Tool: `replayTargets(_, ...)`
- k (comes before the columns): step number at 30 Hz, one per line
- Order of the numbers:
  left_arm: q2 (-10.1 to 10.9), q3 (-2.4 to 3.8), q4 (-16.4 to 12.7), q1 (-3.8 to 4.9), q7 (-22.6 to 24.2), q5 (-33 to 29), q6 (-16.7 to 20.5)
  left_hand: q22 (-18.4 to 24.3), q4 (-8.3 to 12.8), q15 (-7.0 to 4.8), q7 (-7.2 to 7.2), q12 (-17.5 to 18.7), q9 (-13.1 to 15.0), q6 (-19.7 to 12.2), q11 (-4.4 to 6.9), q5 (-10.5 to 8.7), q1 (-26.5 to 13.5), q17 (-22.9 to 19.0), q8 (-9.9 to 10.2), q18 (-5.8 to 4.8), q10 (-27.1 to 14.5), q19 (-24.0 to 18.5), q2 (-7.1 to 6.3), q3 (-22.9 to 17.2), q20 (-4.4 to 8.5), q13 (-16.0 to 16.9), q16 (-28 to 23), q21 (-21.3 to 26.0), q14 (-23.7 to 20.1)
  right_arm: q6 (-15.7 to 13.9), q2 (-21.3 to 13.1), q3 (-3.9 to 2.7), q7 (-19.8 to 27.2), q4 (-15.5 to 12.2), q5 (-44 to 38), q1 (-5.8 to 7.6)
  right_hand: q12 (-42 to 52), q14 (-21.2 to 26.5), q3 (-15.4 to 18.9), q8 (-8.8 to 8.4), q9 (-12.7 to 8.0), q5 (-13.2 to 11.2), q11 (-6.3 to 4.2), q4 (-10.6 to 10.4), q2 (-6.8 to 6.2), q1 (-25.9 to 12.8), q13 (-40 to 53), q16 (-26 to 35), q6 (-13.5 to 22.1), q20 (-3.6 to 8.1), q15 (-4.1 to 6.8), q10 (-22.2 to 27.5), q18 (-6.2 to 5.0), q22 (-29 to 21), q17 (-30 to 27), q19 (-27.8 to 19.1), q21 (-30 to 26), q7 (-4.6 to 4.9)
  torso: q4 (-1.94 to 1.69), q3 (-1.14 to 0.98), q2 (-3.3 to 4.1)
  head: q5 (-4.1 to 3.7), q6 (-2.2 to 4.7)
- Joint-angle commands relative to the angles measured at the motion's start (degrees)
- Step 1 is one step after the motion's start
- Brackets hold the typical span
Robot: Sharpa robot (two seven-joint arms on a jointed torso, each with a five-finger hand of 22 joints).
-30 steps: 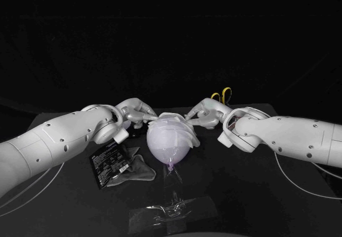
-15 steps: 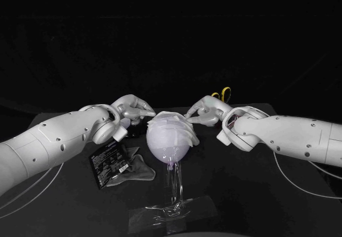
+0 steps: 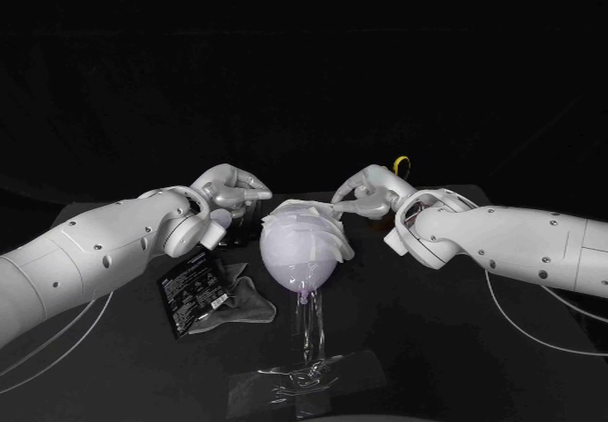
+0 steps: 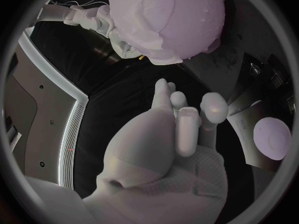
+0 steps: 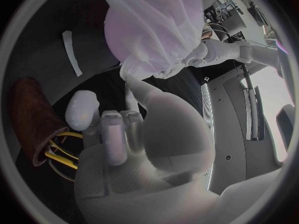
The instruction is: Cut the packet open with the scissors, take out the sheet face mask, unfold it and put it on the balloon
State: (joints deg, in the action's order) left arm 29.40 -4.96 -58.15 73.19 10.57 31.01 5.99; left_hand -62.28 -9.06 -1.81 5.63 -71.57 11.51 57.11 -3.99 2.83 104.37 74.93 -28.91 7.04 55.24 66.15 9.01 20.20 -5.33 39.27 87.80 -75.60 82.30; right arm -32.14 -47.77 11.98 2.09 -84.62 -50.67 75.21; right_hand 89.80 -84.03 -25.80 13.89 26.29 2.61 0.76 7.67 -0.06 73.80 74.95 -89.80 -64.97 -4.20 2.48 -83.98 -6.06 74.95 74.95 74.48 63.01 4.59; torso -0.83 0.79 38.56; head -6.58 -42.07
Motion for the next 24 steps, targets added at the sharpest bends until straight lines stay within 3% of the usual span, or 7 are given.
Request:
replayTargets(1,-0.05,0.08,-0.11,0.07,1.34,-1.48,1.48,-0.13,1.02,-0.09,-0.04,-0.58,0.14,-0.06,3.05,0.10,1.47,1.43,-0.37,-0.62,2.68,-0.10,5.51,-1.04,0.40,5.58,0.01,-0.27,-0.39,-1.22,0.37,-0.13,-0.08,0.43,-0.40,0.08,0.20,-5.97,-0.38,0.21,2.08,0.16,-0.54,0.11,0.14,-0.45,15.05,-0.20,0.27,0.43,0.31,-6.02,0.15,2.67,15.05,0.03,0.03,-0.21,0.00,-0.04,0.02,0.11,0.12)
replayTargets(4,-0.04,0.07,-0.15,0.07,0.83,-1.20,1.18,0.07,1.00,-0.04,0.04,-0.28,0.34,-0.23,2.97,0.10,1.42,1.11,-0.47,-0.56,2.09,-0.37,5.50,-1.04,0.43,4.88,-0.05,-0.20,-0.61,-0.68,0.59,-0.19,-0.33,0.64,-0.46,0.13,0.20,-5.97,-0.58,0.51,2.52,0.16,-0.57,0.19,0.15,-0.60,15.05,-0.20,0.47,0.47,0.34,-6.02,0.15,2.69,15.05,0.03,0.00,-0.23,-0.04,-0.02,0.00,0.12,0.17)
replayTargets(5,-0.03,0.07,-0.15,0.07,0.62,-1.11,0.98,1.93,0.47,0.30,0.38,4.71,0.72,-1.35,2.60,-0.02,0.76,-1.54,-0.37,-0.15,-5.35,-2.27,5.61,-0.86,0.43,-4.70,-0.66,0.78,-2.34,-0.47,0.66,-0.20,-0.43,0.69,-0.51,0.15,0.20,-5.97,-0.58,0.51,2.52,0.16,-0.57,0.19,0.15,-0.60,15.05,-0.20,0.47,0.47,0.34,-6.02,0.15,2.69,15.05,0.03,0.00,-0.23,-0.05,-0.01,-0.01,0.14,0.16)
replayTargets(6,-0.01,0.07,-0.13,0.08,0.39,-0.89,0.62,2.95,-0.07,0.61,0.42,7.20,0.83,-2.52,2.33,0.01,0.03,-2.87,0.02,0.04,-7.83,-3.39,5.54,-0.51,0.33,-7.53,-1.05,1.39,-3.29,-0.20,0.73,-0.22,-0.57,0.74,-0.58,0.16,0.20,-5.97,-0.58,0.51,2.52,0.16,-0.57,0.19,0.15,-0.60,15.05,-0.20,0.47,0.47,0.34,-6.02,0.15,2.69,15.05,0.03,0.00,-0.23,-0.05,-0.02,-0.02,0.16,0.15)
replayTargets(9,-0.01,0.06,-0.06,0.08,-0.20,0.27,-0.60,8.59,-3.27,1.84,1.70,12.45,-0.53,-8.28,0.90,0.41,-3.88,-9.12,3.62,1.11,-10.84,-8.99,3.89,2.90,-0.22,-10.24,-2.81,4.85,-7.76,0.28,0.80,-0.24,-0.85,0.77,-0.86,0.18,0.20,-5.97,-0.90,0.91,3.18,0.16,-0.58,0.32,0.14,-0.82,15.05,-0.20,0.84,0.51,0.37,-6.02,0.14,2.70,15.05,-0.01,-0.10,-0.23,-0.07,0.03,-0.08,0.06,0.13)
replayTargets(14,-0.04,0.03,0.07,0.08,-1.94,2.99,-4.78,19.19,-5.63,4.63,3.38,20.21,-1.32,-10.25,-1.79,0.18,-7.32,-21.21,5.32,2.57,-13.42,-20.30,0.97,5.78,-2.25,-14.92,-7.72,12.98,-18.64,0.92,0.85,-0.26,-1.21,0.85,-1.24,0.19,0.20,-5.97,-0.97,1.00,3.33,0.16,-0.58,0.35,0.13,-0.87,15.05,-0.20,0.92,0.52,0.37,-6.02,0.14,2.70,15.05,-0.03,-0.13,-0.24,-0.05,0.09,-0.06,0.14,0.30)
replayTargets(24,-0.58,-0.01,0.46,0.04,-3.46,6.26,-9.51,20.71,-5.55,6.37,3.86,23.80,-1.61,-10.69,-3.66,-0.06,-9.22,-31.58,5.68,2.78,-15.78,-22.81,-1.91,6.16,-4.43,-17.45,-11.17,16.14,-30.26,-0.84,0.98,-0.29,-1.53,0.88,-1.79,0.20,0.20,-5.97,-1.19,1.28,3.76,0.16,-0.59,0.45,0.13,-0.98,15.05,-0.20,1.10,0.55,0.38,-6.02,0.16,2.77,15.05,0.02,-0.07,-0.25,0.00,0.05,0.05,0.52,0.37)
